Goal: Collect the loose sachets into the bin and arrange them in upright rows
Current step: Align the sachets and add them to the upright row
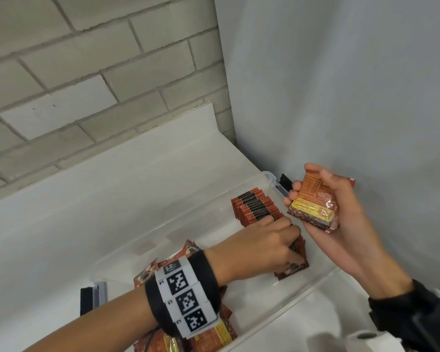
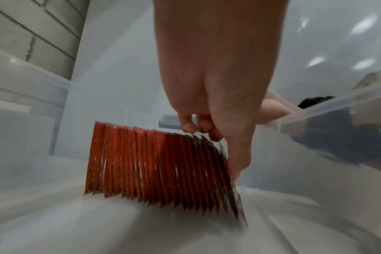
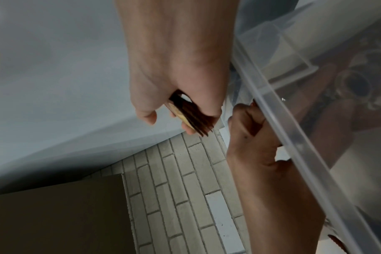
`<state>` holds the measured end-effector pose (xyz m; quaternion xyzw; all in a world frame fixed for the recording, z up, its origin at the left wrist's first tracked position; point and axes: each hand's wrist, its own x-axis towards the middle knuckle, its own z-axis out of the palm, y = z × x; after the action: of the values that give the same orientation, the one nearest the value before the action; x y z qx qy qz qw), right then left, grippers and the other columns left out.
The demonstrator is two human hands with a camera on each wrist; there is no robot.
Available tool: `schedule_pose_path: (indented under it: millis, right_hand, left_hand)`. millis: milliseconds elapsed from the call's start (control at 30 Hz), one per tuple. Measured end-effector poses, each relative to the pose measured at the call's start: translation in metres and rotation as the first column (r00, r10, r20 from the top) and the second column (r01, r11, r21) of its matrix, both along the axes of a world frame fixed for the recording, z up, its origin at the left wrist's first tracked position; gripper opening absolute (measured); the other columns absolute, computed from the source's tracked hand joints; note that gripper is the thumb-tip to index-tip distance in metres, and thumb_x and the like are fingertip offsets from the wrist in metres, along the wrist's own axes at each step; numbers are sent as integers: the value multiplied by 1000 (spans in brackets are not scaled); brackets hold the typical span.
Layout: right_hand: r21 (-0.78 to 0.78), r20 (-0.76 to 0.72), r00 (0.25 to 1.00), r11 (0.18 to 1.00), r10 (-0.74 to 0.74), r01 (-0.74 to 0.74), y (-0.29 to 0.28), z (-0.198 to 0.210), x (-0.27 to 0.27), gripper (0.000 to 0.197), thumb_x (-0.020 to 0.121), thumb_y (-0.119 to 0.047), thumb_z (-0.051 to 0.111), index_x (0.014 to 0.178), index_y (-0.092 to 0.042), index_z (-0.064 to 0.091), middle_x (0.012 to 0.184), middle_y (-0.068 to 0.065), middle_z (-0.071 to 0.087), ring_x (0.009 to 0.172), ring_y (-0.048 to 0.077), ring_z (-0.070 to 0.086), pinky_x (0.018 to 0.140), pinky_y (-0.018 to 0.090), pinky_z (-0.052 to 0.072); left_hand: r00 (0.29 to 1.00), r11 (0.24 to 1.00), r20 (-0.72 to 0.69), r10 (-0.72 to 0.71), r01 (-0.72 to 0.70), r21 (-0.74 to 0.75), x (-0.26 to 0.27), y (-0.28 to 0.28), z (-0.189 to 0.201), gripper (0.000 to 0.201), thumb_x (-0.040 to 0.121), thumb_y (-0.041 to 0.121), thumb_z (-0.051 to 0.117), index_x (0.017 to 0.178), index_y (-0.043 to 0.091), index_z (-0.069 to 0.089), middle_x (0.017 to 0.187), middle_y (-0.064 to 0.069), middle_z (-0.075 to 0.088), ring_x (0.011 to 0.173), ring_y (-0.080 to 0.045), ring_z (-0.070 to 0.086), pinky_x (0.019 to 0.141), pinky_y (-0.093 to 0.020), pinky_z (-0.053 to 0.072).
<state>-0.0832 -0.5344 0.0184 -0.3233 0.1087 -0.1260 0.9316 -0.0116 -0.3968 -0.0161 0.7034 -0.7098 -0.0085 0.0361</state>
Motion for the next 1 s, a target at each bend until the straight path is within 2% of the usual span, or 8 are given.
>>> schedule_pose_path:
  millis: [300, 467, 600, 667, 733, 800, 900, 1000]
  right_hand:
    - [46, 17, 997, 996, 70, -70, 0, 4, -1, 36, 79, -20, 50, 113, -10, 58, 84, 13, 60, 73, 23, 60, 69, 31, 57]
    - [35, 13, 996, 996, 83, -83, 1, 3, -2, 37, 77, -15, 47, 112, -9, 59, 81, 13, 64, 72, 23, 64, 70, 30, 58]
    - [31, 13, 996, 996, 84, -84, 1, 2, 0, 35, 79, -13, 47, 111, -11, 59, 82, 13, 67, 73, 21, 67, 72, 28, 58]
    - [14, 3, 997, 997, 81, -81, -1, 1, -1, 34, 79, -12, 49, 111, -13, 61, 87, 14, 70, 77, 20, 70, 72, 26, 58]
    - [-30, -8, 997, 996, 81, -82, -1, 0, -1, 34, 81, -12, 50, 113, -15, 63, 94, 14, 72, 85, 20, 71, 70, 25, 57]
    - [-100, -27, 996, 991, 89, -92, -1, 0, -2, 34, 83, -12, 51, 114, -18, 64, 100, 14, 73, 90, 19, 71, 70, 25, 57]
    - [-168, -43, 991, 977, 123, -129, 0, 0, -2, 32, 85, -12, 53, 114, -19, 64, 101, 13, 73, 89, 21, 71, 67, 25, 57]
    - [-239, -63, 984, 955, 164, -175, 2, 1, -1, 32, 83, -12, 56, 114, -17, 64, 102, 13, 72, 88, 23, 71, 67, 27, 57]
  left_hand:
    - [999, 999, -29, -24, 23, -45, -4, 0, 2, 17, 88, 27, 62, 97, 16, 73, 98, -6, 50, 97, -21, 36, 79, -31, 31]
    - [981, 999, -194, 1, -9, -37, -5, 0, 2, 30, 88, 24, 64, 116, 15, 66, 97, -8, 46, 96, -22, 36, 82, -30, 28]
    - [931, 999, -364, 35, -44, -17, 3, 2, 13, 23, 88, 18, 64, 110, 13, 66, 89, -1, 38, 94, -17, 33, 88, -34, 35]
    - [888, 995, -450, 94, -71, 69, 11, 5, 23, 19, 90, 15, 61, 108, 13, 67, 87, -4, 44, 95, -19, 37, 90, -36, 38]
    - [829, 974, -523, 199, -110, 196, 21, 13, 37, 22, 91, 9, 58, 110, 14, 66, 88, -2, 44, 90, -11, 38, 87, -20, 35]
    - [774, 953, -560, 297, -199, 230, 31, 21, 49, 25, 90, 4, 56, 111, 15, 63, 88, 0, 44, 84, -9, 42, 79, -13, 35]
    - [636, 914, -683, 360, -386, 123, 38, 30, 59, 20, 94, 9, 50, 110, 21, 56, 90, 1, 54, 80, -12, 54, 75, -21, 45]
    - [503, 861, -787, 357, -504, 69, 33, 29, 62, 26, 98, 29, 48, 121, 20, 52, 100, -3, 62, 89, -14, 62, 84, -35, 52]
